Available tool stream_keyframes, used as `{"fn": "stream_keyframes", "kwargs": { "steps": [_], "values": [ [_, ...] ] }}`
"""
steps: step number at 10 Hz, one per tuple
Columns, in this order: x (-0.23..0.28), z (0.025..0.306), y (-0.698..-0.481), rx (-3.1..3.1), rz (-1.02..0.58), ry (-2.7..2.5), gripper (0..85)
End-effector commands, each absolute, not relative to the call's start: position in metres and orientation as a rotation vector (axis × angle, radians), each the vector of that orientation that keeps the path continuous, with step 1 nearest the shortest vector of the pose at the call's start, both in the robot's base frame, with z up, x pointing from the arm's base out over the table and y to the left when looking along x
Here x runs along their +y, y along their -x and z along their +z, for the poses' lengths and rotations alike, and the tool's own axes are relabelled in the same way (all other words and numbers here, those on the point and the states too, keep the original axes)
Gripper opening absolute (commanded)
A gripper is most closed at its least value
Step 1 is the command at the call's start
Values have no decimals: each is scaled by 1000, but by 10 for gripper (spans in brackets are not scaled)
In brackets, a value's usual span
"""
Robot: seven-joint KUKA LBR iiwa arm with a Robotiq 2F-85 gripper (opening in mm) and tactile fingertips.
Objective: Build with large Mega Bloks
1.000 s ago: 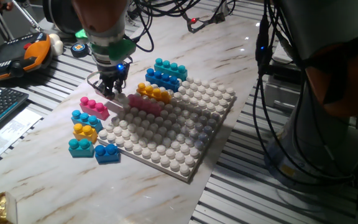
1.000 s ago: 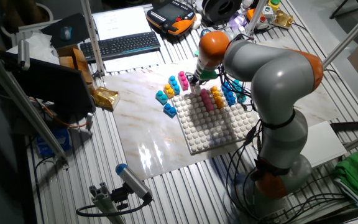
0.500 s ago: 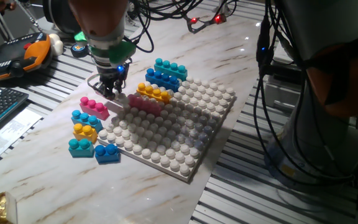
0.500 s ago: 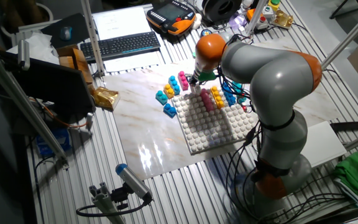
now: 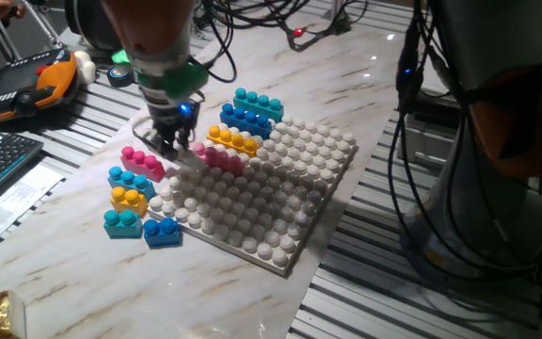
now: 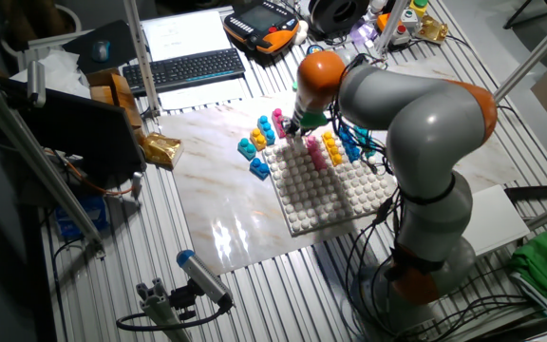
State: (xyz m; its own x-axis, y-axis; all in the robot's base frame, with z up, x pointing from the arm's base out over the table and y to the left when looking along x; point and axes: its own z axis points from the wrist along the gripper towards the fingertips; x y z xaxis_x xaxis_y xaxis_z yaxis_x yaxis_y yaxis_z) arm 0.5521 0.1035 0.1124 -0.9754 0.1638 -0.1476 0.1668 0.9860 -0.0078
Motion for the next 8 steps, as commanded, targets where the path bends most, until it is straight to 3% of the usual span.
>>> {"fn": "stream_keyframes", "kwargs": {
  "steps": [1, 4, 8],
  "values": [
    [104, 109, -538, 2986, -14, -240, 7],
    [102, 99, -522, 2992, -13, -188, 7],
    [98, 89, -516, 2996, 3, -160, 7]
  ]
}}
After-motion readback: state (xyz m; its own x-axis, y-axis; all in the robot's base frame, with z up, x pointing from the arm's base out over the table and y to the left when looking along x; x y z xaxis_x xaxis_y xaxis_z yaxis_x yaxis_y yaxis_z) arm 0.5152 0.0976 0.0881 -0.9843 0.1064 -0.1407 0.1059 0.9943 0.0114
